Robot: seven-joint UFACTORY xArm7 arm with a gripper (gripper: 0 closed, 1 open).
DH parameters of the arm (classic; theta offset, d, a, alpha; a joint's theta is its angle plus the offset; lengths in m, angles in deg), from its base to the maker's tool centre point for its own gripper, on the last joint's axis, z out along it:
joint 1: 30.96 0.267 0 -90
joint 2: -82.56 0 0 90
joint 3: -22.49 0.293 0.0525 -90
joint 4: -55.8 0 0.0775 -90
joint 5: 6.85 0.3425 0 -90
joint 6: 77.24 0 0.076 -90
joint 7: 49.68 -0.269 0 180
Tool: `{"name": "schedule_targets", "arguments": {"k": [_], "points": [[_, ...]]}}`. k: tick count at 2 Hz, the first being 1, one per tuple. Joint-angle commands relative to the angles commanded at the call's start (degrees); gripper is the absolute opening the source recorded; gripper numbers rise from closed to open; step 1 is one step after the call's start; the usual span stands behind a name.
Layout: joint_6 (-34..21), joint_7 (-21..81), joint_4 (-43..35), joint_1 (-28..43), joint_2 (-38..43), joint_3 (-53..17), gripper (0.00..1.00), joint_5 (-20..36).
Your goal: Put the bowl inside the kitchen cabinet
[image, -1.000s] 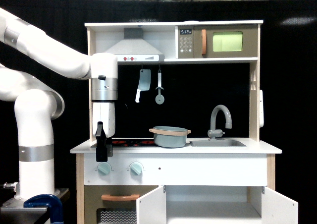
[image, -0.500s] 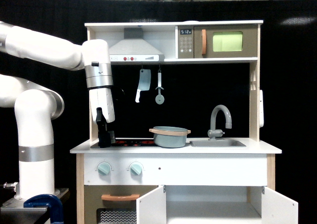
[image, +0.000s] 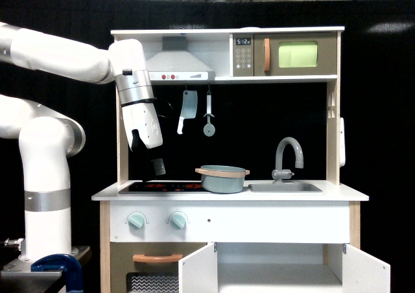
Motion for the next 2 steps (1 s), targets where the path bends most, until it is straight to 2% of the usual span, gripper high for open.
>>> {"name": "schedule_targets", "arguments": {"k": [1, 2], "points": [[10.56, 21.81, -10.83, 8.18, 18.02, -14.21, 1.0, 2.61], [10.05, 24.1, -20.23, 15.75, 28.86, -16.56, 1.0, 10.17]]}}
